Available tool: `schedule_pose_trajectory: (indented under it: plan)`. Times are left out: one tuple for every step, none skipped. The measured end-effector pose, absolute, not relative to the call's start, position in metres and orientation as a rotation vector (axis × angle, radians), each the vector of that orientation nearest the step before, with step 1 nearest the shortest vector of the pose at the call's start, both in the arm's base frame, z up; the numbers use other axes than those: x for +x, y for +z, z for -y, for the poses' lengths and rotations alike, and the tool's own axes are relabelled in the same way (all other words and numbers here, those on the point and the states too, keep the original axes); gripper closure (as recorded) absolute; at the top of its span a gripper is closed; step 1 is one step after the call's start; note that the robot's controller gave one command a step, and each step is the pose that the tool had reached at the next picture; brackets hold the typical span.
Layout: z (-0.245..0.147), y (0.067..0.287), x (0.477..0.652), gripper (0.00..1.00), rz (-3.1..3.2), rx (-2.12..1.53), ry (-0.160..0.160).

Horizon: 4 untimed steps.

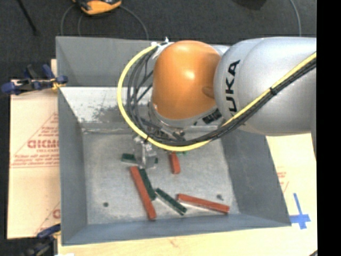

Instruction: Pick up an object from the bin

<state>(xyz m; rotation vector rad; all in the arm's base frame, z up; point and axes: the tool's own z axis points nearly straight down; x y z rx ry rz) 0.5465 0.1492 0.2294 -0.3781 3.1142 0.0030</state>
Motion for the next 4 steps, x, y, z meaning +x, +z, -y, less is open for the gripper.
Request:
schedule_pose_trajectory:
  plan:
    - [-0.149, 0.229, 0.547, 1.00, -3.115, -0.377, 0.003]
    - [-0.149, 0.229, 0.547, 1.00, -3.115, -0.376, 0.003]
    - [-0.143, 0.265, 0.551, 1.00, -3.109, -0.471, -0.001]
    - [-0.147, 0.154, 0.548, 0.00, -2.900, -1.187, -0.002]
